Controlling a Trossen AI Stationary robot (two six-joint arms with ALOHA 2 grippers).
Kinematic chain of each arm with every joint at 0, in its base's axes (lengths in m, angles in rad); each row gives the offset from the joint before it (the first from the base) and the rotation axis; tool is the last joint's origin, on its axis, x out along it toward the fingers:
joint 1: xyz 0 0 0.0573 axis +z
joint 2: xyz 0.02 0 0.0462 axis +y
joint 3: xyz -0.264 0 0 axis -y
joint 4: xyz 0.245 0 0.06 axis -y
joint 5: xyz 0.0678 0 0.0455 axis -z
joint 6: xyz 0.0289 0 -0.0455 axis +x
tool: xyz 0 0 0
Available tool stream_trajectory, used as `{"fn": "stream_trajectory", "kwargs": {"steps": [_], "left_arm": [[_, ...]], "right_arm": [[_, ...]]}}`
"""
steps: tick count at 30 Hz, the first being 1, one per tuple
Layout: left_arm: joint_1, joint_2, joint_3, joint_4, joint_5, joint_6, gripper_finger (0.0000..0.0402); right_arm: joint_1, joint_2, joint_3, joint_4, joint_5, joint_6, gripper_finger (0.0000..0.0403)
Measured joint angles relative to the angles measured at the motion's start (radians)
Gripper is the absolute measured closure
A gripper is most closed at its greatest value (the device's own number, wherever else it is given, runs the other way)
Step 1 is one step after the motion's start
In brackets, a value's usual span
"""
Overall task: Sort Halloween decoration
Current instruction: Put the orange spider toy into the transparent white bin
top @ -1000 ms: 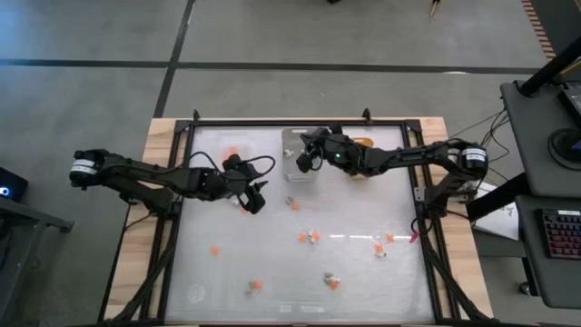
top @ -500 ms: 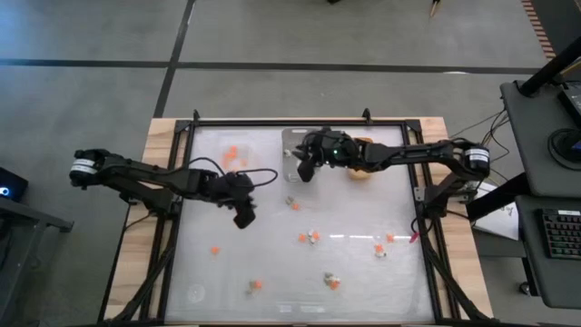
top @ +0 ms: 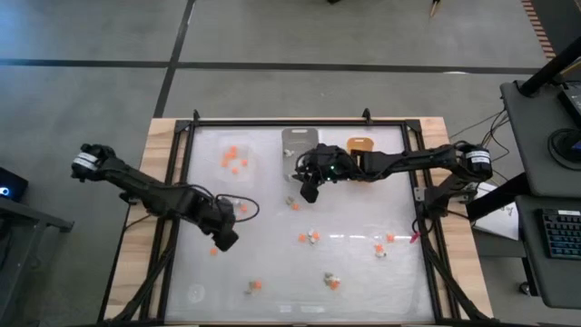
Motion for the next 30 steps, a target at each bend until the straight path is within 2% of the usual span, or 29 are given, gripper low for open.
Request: {"fn": "stream_trajectory", "kwargs": {"steps": [7,14,22,30], "left_arm": [[-0.081,0.010,0.000,-0.009,-0.012,-0.212,0.0294],[-0.161,0.102,0.000,-0.022,-0.036,-0.350,0.0294],[-0.185,0.228,0.065,-0.025,-0.027,-0.354,0.0288],[-0.228,0.383,0.147,-0.100,-0.009,-0.364,0.0232]], "right_arm": [[0.020,0.000,0.000,-0.001,0.000,0.000,0.0316],[0.032,0.000,0.000,-0.007,0.000,-0.023,0.0326],[0.038,0.000,0.000,-0.007,0.000,-0.026,0.0320],[0.038,0.000,0.000,-0.007,0.001,-0.047,0.0325]]}}
